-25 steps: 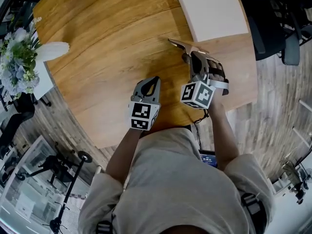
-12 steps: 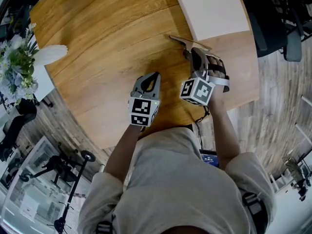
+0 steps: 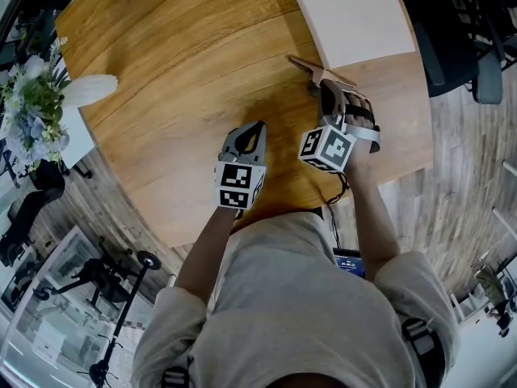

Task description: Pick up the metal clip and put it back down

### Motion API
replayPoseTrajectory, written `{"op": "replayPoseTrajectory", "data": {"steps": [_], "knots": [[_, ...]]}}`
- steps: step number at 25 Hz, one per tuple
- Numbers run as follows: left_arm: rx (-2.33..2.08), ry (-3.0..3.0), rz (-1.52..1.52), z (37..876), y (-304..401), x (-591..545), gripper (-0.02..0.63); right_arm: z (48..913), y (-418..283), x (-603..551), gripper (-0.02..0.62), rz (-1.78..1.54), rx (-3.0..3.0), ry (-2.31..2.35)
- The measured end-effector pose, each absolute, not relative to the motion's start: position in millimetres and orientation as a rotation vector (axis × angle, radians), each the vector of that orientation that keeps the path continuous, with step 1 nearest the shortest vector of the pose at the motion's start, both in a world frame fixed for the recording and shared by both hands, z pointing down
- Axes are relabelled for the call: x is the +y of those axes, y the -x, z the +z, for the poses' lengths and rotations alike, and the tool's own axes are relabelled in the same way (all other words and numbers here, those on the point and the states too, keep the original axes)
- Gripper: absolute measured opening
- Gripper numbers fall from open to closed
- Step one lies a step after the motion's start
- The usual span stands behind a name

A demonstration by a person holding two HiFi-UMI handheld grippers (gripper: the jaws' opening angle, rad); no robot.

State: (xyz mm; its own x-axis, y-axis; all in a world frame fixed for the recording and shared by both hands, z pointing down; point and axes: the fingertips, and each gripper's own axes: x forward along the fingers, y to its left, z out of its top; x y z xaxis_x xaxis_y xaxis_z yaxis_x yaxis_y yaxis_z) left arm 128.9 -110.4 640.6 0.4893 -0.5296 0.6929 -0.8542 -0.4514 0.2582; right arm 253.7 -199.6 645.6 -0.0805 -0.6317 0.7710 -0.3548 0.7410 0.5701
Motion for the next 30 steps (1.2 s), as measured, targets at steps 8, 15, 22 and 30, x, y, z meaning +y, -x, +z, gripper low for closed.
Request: {"op": "replayPoseTrajectory", "data": {"steps": [8, 15, 22, 30], "knots": [[-1.142, -2.11, 0.701, 640.3, -124.8, -96.6, 0.023, 658.2, -245.1, -188.6, 0.048, -0.263, -1.69, -0.767], [-1.175, -2.07, 0.671, 633.7, -117.2, -88.5, 0.023, 665.6, -244.5, -181.1, 0.175, -0.145, -1.741, -0.812], [-1.265, -2.049, 0.617, 611.3, -93.2, -85.0, 0.023, 623.9, -222.7, -164.5, 0.186, 0.051, -1.987, -0.993], [-1.373, -2.054, 0.57, 576.3, -53.8, -65.9, 0.023, 571.7, -173.5, -124.1, 0.032, 0.642, -2.345, -1.143]]}}
